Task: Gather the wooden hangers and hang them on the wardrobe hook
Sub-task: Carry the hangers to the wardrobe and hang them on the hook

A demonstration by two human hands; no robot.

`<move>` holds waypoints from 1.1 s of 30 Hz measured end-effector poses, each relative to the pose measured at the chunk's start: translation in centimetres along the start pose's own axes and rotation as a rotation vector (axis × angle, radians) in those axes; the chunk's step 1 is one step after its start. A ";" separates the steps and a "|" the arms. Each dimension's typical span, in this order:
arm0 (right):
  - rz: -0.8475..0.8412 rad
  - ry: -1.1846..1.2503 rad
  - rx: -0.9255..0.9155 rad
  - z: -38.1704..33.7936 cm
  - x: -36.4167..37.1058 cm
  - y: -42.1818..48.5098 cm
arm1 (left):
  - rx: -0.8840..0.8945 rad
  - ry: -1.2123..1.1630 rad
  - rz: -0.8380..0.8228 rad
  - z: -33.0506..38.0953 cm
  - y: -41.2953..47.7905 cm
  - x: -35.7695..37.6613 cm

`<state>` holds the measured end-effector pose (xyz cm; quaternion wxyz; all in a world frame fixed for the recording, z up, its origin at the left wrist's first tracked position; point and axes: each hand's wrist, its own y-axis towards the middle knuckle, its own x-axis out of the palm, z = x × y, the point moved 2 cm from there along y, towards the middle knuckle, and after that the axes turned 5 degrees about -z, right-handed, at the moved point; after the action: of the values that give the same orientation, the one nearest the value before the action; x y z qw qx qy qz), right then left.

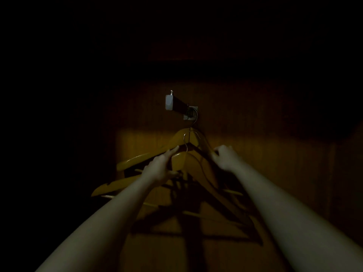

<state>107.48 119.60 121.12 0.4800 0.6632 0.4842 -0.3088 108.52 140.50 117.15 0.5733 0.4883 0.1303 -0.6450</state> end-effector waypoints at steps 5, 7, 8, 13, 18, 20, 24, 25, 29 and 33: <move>0.153 -0.108 -0.098 -0.5 -0.4 -5.0 | 0.013 -0.077 0.066 0.0 -3.2 -0.1; 0.114 -0.003 -0.180 -1.1 0.1 -8.3 | 0.028 -0.073 0.085 -0.2 -5.0 -0.2; 0.070 0.054 -0.205 -1.4 0.6 -10.1 | 0.037 -0.072 0.089 -0.3 -6.0 -0.1; -0.113 0.171 -0.254 -3.1 4.6 -18.6 | 0.064 -0.092 0.066 -0.9 -11.8 0.3; -0.033 0.058 -0.144 -4.4 8.8 -24.8 | 0.064 -0.067 -0.001 -1.6 -19.0 1.3; -0.031 -0.018 -0.121 -4.9 10.4 -27.1 | 0.054 -0.079 -0.024 -2.2 -21.8 1.8; -0.064 -0.055 -0.100 -5.9 13.2 -30.9 | 0.071 -0.233 -0.197 -4.8 -26.9 2.7; -0.074 -0.054 -0.092 -6.0 13.7 -31.6 | 0.068 -0.277 -0.261 -5.6 -28.2 2.7; -0.109 -0.026 -0.059 -6.2 15.4 -33.8 | 0.039 -0.324 -0.457 -9.1 -33.1 2.8; -0.138 0.029 -0.010 -6.0 16.7 -35.0 | 0.011 -0.269 -0.562 -12.3 -36.2 2.2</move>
<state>80.01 133.51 96.79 0.4538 0.6301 0.5372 -0.3294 83.34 159.33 95.25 0.3819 0.3466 0.1799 -0.8376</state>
